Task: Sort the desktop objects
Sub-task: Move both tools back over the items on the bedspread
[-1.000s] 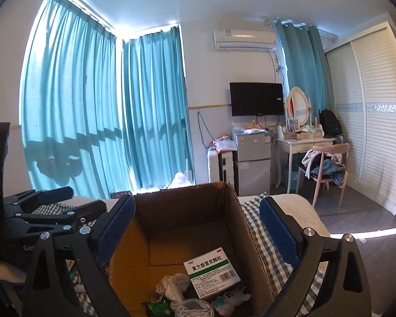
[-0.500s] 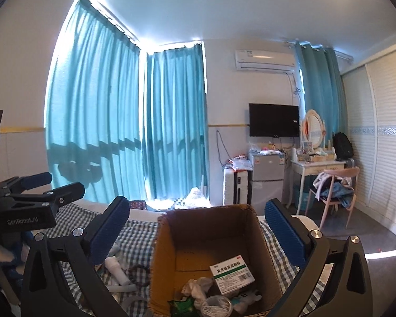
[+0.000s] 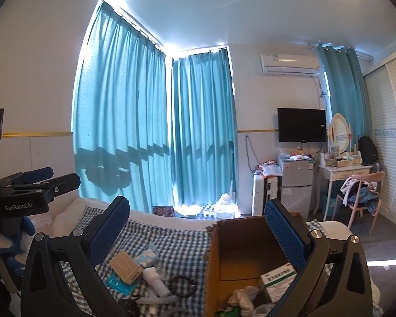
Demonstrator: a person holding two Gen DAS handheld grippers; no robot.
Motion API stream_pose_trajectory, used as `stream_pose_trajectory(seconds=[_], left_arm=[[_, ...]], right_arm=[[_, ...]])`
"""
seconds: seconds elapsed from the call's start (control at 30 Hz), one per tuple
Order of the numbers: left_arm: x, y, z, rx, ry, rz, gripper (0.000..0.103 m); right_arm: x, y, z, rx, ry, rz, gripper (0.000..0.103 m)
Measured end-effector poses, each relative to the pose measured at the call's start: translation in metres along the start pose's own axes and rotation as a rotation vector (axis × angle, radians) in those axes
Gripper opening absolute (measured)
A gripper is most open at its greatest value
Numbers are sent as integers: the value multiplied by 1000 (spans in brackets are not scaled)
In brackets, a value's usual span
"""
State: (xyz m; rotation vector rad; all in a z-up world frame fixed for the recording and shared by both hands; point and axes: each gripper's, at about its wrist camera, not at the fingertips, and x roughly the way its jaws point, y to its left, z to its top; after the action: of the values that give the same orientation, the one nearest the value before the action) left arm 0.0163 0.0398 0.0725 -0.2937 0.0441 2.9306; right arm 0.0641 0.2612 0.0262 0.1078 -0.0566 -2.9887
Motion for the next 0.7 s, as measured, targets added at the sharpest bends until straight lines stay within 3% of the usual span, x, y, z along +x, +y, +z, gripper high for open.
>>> stream_pose_trajectory(seconds=[0.33, 0.53, 0.7], left_arm=[[44, 71, -38, -20, 84, 77, 103], [80, 92, -69, -33, 169, 59, 103], [112, 100, -99, -32, 266, 45, 103]], right_arm=[[59, 58, -30, -117, 63, 30, 103], [98, 74, -68, -145, 154, 101, 103], [130, 80, -96, -178, 219, 106, 103]])
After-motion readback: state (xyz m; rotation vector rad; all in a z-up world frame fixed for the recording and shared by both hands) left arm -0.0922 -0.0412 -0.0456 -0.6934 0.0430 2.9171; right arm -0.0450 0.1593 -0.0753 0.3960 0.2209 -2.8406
